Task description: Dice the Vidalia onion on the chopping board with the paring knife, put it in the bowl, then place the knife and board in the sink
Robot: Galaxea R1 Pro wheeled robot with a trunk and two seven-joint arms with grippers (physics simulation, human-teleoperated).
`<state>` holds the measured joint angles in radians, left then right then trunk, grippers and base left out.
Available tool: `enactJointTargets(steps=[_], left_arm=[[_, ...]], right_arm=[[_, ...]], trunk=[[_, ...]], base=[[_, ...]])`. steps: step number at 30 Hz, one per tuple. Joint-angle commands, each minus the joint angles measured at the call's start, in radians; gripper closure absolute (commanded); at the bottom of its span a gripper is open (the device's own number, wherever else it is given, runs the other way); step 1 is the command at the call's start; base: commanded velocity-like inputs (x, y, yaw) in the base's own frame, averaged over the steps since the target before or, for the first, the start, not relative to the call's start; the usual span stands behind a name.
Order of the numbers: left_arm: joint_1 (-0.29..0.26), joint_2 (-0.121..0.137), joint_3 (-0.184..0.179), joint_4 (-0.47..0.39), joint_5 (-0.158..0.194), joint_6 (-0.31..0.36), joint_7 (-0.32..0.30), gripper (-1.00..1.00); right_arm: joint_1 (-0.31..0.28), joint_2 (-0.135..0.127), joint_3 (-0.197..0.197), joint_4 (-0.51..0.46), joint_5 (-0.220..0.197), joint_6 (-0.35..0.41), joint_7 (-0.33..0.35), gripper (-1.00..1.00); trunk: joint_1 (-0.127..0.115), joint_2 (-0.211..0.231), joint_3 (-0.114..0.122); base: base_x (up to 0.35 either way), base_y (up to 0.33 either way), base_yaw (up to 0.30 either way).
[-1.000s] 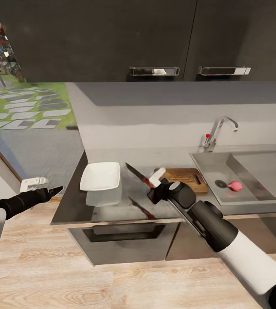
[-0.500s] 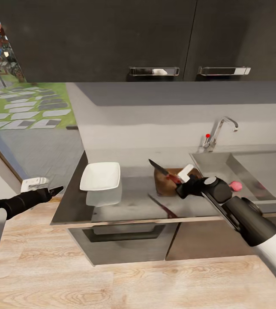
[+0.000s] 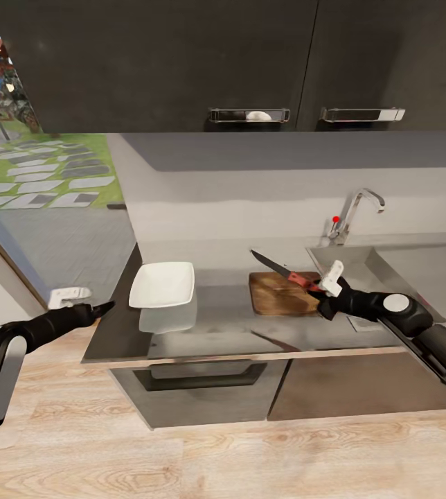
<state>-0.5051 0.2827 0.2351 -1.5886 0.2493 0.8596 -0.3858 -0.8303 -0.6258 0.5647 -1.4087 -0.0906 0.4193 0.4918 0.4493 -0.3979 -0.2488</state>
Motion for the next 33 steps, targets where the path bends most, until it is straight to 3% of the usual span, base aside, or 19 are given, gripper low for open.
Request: enactJointTargets(steps=[1,3,4,7,8,13,14,15,21,33], left_arm=[[-0.001,0.000,-0.003,-0.001,-0.001,-0.002,-0.004,-1.00],[-0.001,0.000,-0.005,0.000,-0.001,-0.005,-0.004,-1.00],[-0.001,-0.001,-0.007,-0.001,-0.001,-0.008,-0.004,-1.00],[-0.001,-0.003,-0.009,-0.001,-0.001,-0.008,-0.004,-1.00],[-0.001,-0.024,-0.027,-0.001,-0.001,-0.009,-0.006,-1.00],[-0.001,-0.080,-0.067,-0.001,-0.001,-0.029,-0.004,-1.00],[-0.001,-0.105,-0.084,-0.001,-0.001,-0.037,-0.002,-1.00],[-0.001,-0.111,-0.087,-0.001,-0.001,-0.039,-0.001,-1.00],[-0.001,-0.118,-0.091,-0.001,-0.001,-0.040,-0.001,-1.00],[-0.001,-0.116,-0.091,-0.001,-0.001,-0.038,0.001,-1.00]], right_arm=[[0.001,-0.013,-0.027,-0.001,-0.011,0.001,0.027,1.00],[0.003,-0.028,-0.043,-0.001,-0.012,0.000,0.055,1.00],[0.013,-0.067,-0.054,0.000,-0.012,0.001,0.113,1.00],[0.036,-0.087,-0.058,0.003,-0.013,0.001,0.137,1.00],[0.065,-0.095,-0.059,0.005,-0.013,0.000,0.144,1.00],[0.101,-0.099,-0.082,0.006,-0.014,0.000,0.148,1.00],[0.107,-0.099,-0.133,0.007,-0.017,0.002,0.152,1.00],[0.108,-0.100,-0.153,0.007,-0.027,0.003,0.162,1.00],[0.110,-0.100,-0.173,0.007,-0.086,0.013,0.199,1.00],[0.111,-0.098,-0.177,0.007,-0.100,0.018,0.206,1.00]], trunk=[[0.001,-0.002,-0.002],[0.001,-0.002,-0.002],[0.001,-0.002,-0.002],[0.001,-0.002,-0.002],[0.001,-0.002,-0.002],[0.001,-0.002,-0.002],[0.001,-0.002,-0.002],[0.001,-0.002,-0.002],[0.001,-0.002,-0.002],[0.001,-0.002,-0.002]], base=[[0.000,0.000,0.000],[0.000,0.000,0.000],[0.000,-0.030,0.000],[0.000,-0.115,0.000],[0.000,-0.248,0.000],[0.090,-0.272,0.000],[0.149,-0.278,0.000],[0.151,-0.279,0.000],[0.140,-0.258,-0.024],[0.021,-0.038,-0.244]])
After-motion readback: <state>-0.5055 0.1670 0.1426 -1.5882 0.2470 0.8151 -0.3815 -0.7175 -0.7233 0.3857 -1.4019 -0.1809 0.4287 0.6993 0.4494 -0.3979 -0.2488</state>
